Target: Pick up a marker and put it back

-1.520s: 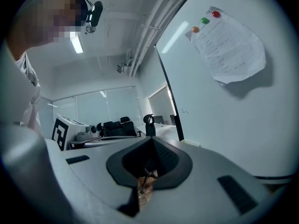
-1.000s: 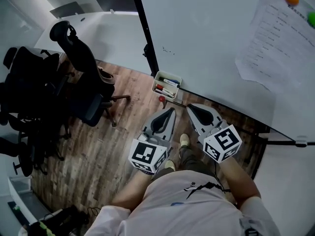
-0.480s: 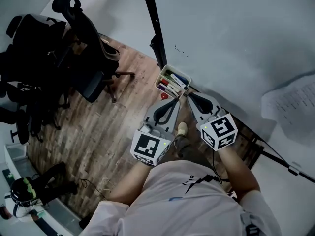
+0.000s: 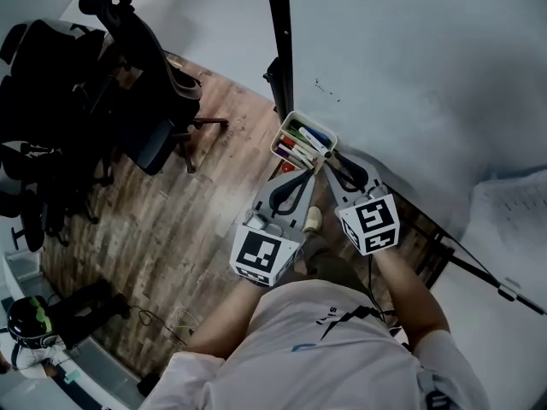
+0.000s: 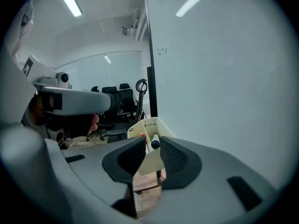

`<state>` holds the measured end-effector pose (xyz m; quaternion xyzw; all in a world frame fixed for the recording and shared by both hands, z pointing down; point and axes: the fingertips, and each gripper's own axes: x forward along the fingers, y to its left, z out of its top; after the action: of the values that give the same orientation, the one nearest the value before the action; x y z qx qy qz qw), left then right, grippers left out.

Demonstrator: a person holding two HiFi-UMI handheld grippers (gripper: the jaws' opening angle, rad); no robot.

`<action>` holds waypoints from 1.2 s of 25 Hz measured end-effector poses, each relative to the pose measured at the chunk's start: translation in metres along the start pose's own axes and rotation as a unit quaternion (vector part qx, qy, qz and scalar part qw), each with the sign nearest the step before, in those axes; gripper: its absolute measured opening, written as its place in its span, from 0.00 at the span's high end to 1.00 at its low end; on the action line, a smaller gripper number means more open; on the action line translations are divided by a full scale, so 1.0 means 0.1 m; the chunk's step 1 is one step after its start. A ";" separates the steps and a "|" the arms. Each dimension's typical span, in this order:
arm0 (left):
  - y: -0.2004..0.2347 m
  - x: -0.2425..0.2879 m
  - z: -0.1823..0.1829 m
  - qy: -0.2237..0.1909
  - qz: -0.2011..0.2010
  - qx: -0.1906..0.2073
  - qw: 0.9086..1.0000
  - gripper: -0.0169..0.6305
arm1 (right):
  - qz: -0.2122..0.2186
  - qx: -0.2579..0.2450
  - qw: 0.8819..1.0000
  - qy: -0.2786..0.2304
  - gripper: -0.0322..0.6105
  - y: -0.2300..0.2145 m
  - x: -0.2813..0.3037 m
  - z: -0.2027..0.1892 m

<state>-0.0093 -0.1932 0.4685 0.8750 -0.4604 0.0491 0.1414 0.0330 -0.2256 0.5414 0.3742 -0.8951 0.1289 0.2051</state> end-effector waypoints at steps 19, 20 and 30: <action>0.16 0.04 -0.10 0.013 -0.017 -0.011 1.000 0.95 | -0.054 -0.048 0.997 0.038 0.81 -0.03 0.21 -0.11; 0.16 0.04 -0.09 0.014 -0.017 -0.010 1.000 0.95 | -0.056 -0.052 0.996 0.039 0.81 -0.03 0.21 -0.11; 0.21 -0.03 -0.07 0.015 -0.010 -0.010 1.000 0.95 | -0.058 -0.046 0.997 0.034 0.84 -0.03 0.15 -0.04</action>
<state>-0.0280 -0.2007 0.4787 0.8775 -0.4497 0.0558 0.1572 0.0263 -0.2355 0.5524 0.4108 -0.8695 0.0884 0.2596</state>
